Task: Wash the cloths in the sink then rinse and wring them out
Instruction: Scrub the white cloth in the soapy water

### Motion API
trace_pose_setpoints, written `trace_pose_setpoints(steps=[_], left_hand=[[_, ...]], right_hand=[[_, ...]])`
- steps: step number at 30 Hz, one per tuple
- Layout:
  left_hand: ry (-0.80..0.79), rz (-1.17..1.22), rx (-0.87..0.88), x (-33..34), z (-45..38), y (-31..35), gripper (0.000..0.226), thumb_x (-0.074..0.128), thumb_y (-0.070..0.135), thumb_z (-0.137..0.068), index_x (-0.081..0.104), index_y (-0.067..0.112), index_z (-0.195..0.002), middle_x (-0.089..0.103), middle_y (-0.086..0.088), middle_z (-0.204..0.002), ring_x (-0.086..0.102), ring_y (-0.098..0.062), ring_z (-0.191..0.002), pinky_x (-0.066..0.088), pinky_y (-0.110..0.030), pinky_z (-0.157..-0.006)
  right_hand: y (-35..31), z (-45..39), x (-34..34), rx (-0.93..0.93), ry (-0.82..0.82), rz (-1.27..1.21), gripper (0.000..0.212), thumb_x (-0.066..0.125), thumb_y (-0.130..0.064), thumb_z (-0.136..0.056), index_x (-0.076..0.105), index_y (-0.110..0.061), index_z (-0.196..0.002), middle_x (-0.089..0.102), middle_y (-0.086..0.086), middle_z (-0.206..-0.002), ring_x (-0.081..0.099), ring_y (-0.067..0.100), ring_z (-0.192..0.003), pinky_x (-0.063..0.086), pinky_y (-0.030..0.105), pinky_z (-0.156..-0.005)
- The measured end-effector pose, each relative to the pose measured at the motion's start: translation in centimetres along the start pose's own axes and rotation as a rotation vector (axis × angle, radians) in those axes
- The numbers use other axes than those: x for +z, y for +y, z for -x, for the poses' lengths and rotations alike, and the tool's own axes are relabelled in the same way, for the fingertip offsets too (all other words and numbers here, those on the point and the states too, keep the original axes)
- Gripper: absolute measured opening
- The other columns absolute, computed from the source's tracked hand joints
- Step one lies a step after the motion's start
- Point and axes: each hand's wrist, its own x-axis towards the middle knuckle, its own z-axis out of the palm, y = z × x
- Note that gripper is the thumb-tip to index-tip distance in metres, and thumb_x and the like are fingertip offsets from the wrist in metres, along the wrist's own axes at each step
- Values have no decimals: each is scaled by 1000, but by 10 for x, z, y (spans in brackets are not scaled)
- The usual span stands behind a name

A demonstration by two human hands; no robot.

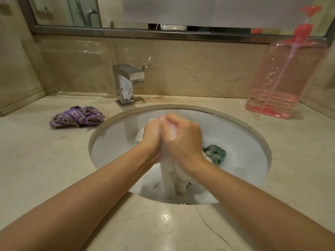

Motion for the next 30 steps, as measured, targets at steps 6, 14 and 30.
trace_pose_setpoints(steps=[6, 14, 30], left_hand=[[36, -27, -17, 0, -3, 6, 35, 38, 8, -100, 48, 9, -66, 49, -2, -46, 51, -14, -45, 39, -15, -42], [63, 49, -73, 0, -1, 9, 43, 36, 11, -100, 42, 13, -57, 42, 2, -38, 44, -12, -37, 33, -11, -36], [-16, 215, -170, -13, -6, 15, 55, 35, 57, -96, 44, 16, -60, 41, -1, -52, 41, -14, -46, 36, -20, -46]], right_hand=[[-3, 1, -1, 10, -5, 17, 31, 51, -18, -94, 53, -16, -63, 46, 2, -54, 44, 27, -58, 32, 34, -51], [-10, 6, 0, -40, -33, 40, 29, 48, -21, -94, 47, -19, -65, 42, 1, -55, 42, 29, -57, 28, 37, -51], [34, -22, -18, 424, -266, -174, 24, 42, -41, -100, 56, -22, -105, 59, -4, -93, 56, 17, -89, 41, 29, -69]])
